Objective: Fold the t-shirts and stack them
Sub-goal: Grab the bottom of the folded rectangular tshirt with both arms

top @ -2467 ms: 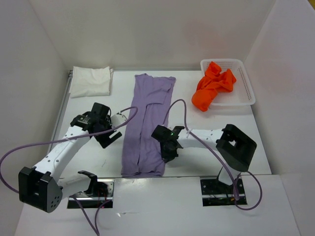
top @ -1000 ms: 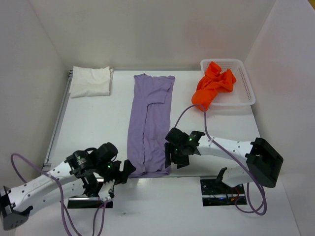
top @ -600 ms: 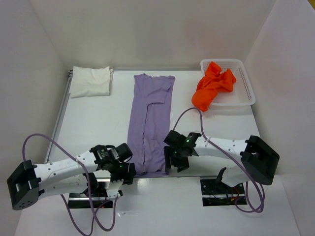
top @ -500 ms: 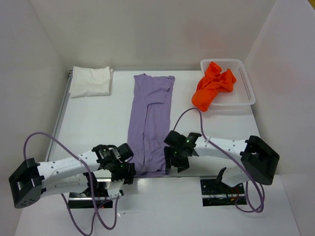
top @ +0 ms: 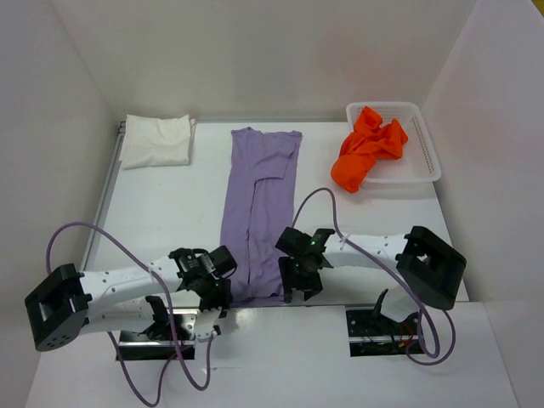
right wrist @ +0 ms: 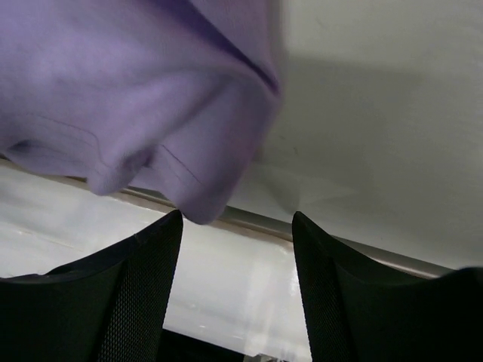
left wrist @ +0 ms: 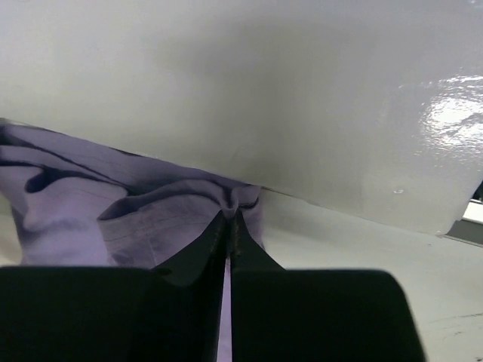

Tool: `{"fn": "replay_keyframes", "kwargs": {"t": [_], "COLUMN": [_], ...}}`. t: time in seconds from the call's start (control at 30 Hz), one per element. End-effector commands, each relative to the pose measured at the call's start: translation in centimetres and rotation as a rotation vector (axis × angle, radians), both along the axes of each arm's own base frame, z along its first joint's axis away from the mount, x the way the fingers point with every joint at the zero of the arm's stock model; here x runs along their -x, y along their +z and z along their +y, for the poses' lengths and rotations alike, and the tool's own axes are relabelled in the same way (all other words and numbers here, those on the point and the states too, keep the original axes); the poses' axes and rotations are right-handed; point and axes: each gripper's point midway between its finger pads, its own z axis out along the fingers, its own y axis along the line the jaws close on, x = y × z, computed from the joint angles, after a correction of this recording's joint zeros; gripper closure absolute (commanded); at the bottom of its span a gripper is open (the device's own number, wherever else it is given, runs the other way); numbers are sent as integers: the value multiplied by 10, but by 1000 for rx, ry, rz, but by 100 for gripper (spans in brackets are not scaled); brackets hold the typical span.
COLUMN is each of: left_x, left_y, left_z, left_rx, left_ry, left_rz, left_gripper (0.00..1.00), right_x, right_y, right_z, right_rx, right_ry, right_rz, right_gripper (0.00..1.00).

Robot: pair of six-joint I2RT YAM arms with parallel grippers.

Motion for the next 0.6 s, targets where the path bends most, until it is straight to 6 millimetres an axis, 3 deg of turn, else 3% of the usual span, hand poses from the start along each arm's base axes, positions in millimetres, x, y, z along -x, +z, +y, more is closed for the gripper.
{"fn": "replay_keyframes", "kwargs": {"t": [0.0,0.2,0.3,0.43,0.57], "left_x": [14,22,22,26,26], "left_y": [2,21,24,23,22], "left_z": [-3,-5,-4,5,6], "left_rx": [44,126,132,91,86], "left_ry": [-20,18,25,18,30], "left_rz": [51,69,67,77,82], "left_gripper": [96,98,99,99,99], "right_x": [-18,-30,-33,-28,-25], "right_y": [15,48,38,-1,-12], "right_z": [23,34,30,17,18], "right_rx": [-50,-133,-133,7,28], "right_ry": [31,6,-27,-18,6], "right_rz": [-70,-154,-128,-57,-25], "right_gripper": [35,40,43,45,45]}}
